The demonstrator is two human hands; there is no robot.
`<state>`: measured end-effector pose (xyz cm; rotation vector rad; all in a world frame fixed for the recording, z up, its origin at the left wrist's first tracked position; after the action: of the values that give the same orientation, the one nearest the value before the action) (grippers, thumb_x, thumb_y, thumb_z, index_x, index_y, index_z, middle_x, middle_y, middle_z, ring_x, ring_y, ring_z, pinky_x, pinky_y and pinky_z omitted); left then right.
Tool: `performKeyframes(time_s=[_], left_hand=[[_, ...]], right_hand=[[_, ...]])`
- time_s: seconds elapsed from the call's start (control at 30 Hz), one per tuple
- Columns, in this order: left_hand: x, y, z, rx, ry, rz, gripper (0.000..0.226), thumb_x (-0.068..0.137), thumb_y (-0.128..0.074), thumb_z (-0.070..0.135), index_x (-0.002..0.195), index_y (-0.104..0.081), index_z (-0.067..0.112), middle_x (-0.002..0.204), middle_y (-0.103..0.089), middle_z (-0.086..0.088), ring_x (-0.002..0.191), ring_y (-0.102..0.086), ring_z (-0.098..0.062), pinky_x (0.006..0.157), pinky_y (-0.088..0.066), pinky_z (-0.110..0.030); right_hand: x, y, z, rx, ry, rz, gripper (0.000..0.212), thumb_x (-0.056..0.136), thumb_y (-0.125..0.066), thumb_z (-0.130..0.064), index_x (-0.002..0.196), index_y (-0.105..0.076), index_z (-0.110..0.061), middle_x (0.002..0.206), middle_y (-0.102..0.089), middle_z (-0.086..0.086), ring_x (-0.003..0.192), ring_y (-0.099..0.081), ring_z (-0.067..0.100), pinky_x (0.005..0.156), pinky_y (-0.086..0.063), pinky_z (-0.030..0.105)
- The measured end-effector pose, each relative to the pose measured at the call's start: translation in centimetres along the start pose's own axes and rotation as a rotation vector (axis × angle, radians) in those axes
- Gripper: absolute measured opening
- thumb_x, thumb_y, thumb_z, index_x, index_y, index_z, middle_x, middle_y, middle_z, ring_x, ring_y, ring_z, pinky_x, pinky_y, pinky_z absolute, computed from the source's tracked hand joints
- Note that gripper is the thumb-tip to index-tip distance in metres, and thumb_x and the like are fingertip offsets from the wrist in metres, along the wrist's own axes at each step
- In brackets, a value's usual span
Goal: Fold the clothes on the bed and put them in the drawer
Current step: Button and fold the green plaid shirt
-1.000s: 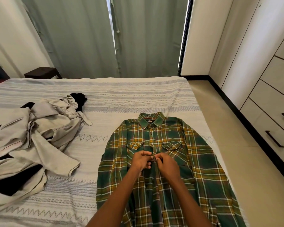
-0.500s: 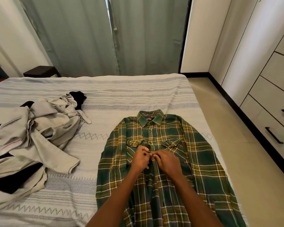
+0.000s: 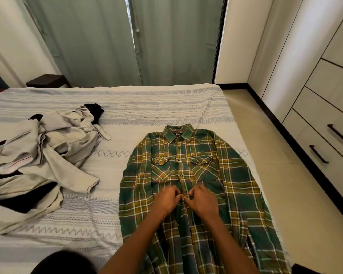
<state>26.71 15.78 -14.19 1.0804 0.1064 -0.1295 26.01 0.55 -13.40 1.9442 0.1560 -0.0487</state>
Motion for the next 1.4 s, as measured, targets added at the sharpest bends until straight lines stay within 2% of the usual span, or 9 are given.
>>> performKeyframes(time_s=[0.1, 0.23, 0.37, 0.57, 0.73, 0.9, 1.1, 1.23, 1.4], left_hand=[[-1.1, -0.2, 0.3, 0.050, 0.018, 0.034, 0.020, 0.095, -0.060, 0.028, 0.113, -0.065, 0.021, 0.118, -0.064, -0.002, 0.105, -0.062, -0.021, 0.088, -0.049, -0.034], [-1.6, 0.0, 0.6, 0.017, 0.054, 0.053, 0.014, 0.096, -0.059, 0.023, 0.107, -0.067, 0.020, 0.117, -0.057, -0.002, 0.102, -0.060, -0.019, 0.091, -0.048, -0.035], [-1.5, 0.3, 0.9, -0.125, 0.081, 0.050, 0.008, 0.093, -0.063, 0.020, 0.096, -0.071, 0.023, 0.109, -0.066, 0.002, 0.096, -0.062, -0.013, 0.091, -0.050, -0.032], [-1.9, 0.9, 1.0, -0.288, 0.121, 0.042, 0.010, 0.093, -0.066, 0.013, 0.093, -0.074, 0.018, 0.099, -0.073, 0.002, 0.090, -0.064, -0.010, 0.082, -0.049, -0.023], [-2.0, 1.3, 1.3, -0.389, 0.146, 0.010, 0.010, 0.093, -0.066, 0.013, 0.092, -0.074, 0.019, 0.096, -0.073, 0.001, 0.088, -0.066, -0.010, 0.082, -0.053, -0.026], [-2.2, 1.4, 1.8, -0.619, 0.197, -0.026, 0.012, 0.095, -0.064, 0.011, 0.090, -0.072, 0.016, 0.085, -0.072, -0.001, 0.067, -0.060, -0.009, 0.053, -0.049, -0.019], [-2.8, 1.0, 1.3, -0.863, 0.288, -0.037, 0.011, 0.094, -0.064, 0.006, 0.091, -0.073, 0.011, 0.085, -0.073, -0.004, 0.069, -0.062, -0.009, 0.061, -0.054, -0.021], [-3.1, 0.8, 1.1, -0.995, 0.329, 0.002, 0.009, 0.092, -0.066, 0.003, 0.098, -0.065, 0.008, 0.085, -0.069, -0.007, 0.069, -0.063, -0.012, 0.059, -0.055, -0.023], [-2.9, 0.4, 1.1, -1.064, 0.395, -0.001, 0.009, 0.091, -0.070, 0.008, 0.098, -0.073, 0.003, 0.090, -0.075, -0.008, 0.071, -0.070, -0.010, 0.059, -0.054, -0.020]], right_hand=[[-0.9, -0.2, 0.1, -0.006, -0.041, -0.024, 0.038, 0.089, -0.060, -0.054, 0.114, -0.063, -0.026, 0.129, -0.058, 0.001, 0.119, -0.056, 0.023, 0.095, -0.051, 0.040], [-1.5, 0.0, -0.4, -0.092, -0.042, -0.086, 0.053, 0.088, -0.060, -0.057, 0.126, -0.057, -0.021, 0.136, -0.052, 0.005, 0.127, -0.051, 0.028, 0.097, -0.049, 0.044], [-2.3, 0.6, -0.9, -0.166, 0.024, -0.022, 0.036, 0.095, -0.052, -0.043, 0.120, -0.062, -0.019, 0.130, -0.056, 0.007, 0.118, -0.056, 0.028, 0.090, -0.052, 0.042], [-2.9, 1.3, -0.7, 0.022, -0.122, 0.019, 0.029, 0.096, -0.047, -0.039, 0.100, -0.069, -0.021, 0.104, -0.070, 0.002, 0.094, -0.067, 0.024, 0.081, -0.054, 0.037], [-2.8, 2.3, -0.5, 0.187, -0.147, 0.012, 0.031, 0.101, -0.047, -0.044, 0.102, -0.069, -0.022, 0.100, -0.072, 0.000, 0.089, -0.065, 0.018, 0.075, -0.051, 0.032], [-2.8, 2.2, -0.7, 0.263, -0.080, 0.006, 0.026, 0.094, -0.059, -0.049, 0.107, -0.069, -0.029, 0.101, -0.073, -0.005, 0.091, -0.068, 0.016, 0.078, -0.056, 0.035], [-3.5, 1.7, -1.2, 0.300, -0.066, 0.030, 0.019, 0.093, -0.061, -0.038, 0.108, -0.067, -0.029, 0.099, -0.072, -0.007, 0.087, -0.066, 0.014, 0.076, -0.056, 0.036], [-3.7, 1.4, -1.2, 0.368, -0.033, 0.073, 0.018, 0.093, -0.061, -0.034, 0.109, -0.067, -0.027, 0.102, -0.071, -0.007, 0.090, -0.064, 0.013, 0.077, -0.054, 0.035], [-3.6, 1.3, -0.8, 0.407, 0.038, 0.106, 0.023, 0.101, -0.051, -0.039, 0.107, -0.071, -0.027, 0.102, -0.073, -0.006, 0.089, -0.065, 0.012, 0.076, -0.054, 0.035]])
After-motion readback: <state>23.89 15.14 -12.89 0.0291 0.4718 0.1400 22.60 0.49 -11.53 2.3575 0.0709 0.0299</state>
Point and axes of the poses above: each hand's wrist, its own x-axis towards the middle knuckle, its own y-axis out of the back of the hand, z = x × y, the point moved 3 cm from there along x, towards the middle knuckle
